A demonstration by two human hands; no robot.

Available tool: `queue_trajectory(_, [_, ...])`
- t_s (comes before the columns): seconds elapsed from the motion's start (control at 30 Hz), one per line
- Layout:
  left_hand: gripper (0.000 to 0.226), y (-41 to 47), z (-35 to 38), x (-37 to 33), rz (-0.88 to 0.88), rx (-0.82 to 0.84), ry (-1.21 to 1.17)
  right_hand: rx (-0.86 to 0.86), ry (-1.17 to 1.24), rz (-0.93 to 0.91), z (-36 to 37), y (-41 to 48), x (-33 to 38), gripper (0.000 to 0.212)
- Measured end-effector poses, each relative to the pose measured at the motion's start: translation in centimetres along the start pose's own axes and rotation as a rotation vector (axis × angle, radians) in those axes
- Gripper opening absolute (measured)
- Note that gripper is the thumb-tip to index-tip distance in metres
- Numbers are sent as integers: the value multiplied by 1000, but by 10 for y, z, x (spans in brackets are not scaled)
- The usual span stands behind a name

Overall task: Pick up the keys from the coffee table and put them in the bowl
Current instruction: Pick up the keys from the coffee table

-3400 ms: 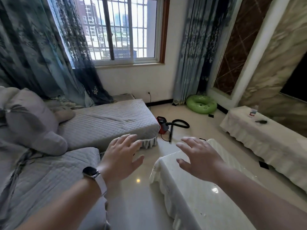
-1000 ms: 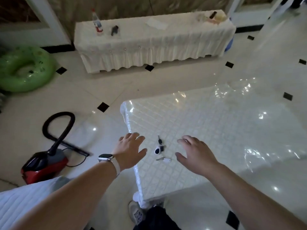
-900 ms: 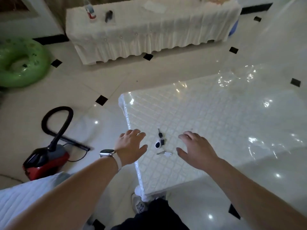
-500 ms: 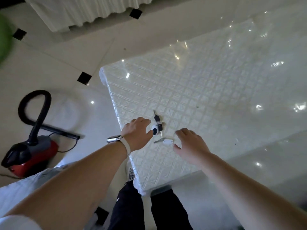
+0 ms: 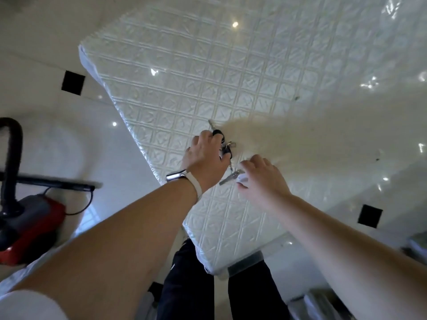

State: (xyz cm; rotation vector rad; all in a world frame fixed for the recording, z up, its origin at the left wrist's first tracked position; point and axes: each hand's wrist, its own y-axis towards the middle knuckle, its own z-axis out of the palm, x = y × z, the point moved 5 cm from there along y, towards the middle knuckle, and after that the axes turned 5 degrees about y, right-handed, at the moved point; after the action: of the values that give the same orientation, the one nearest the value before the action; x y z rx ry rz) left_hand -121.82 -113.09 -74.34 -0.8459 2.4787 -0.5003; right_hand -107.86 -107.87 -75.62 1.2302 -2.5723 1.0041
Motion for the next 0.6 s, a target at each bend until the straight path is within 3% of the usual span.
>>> queue_trajectory(0.27, [25,6,16,7,55,-93,-11,-151,74,13,14,4,0,23])
queue_trajectory(0.4, [24,7,20,7,8,-99,-102,-205,159,11,17,2,0,11])
queue_trajectory(0.6, [11,8,21,5,-92,-85,-306,-246,387,40,16,1,-6,10])
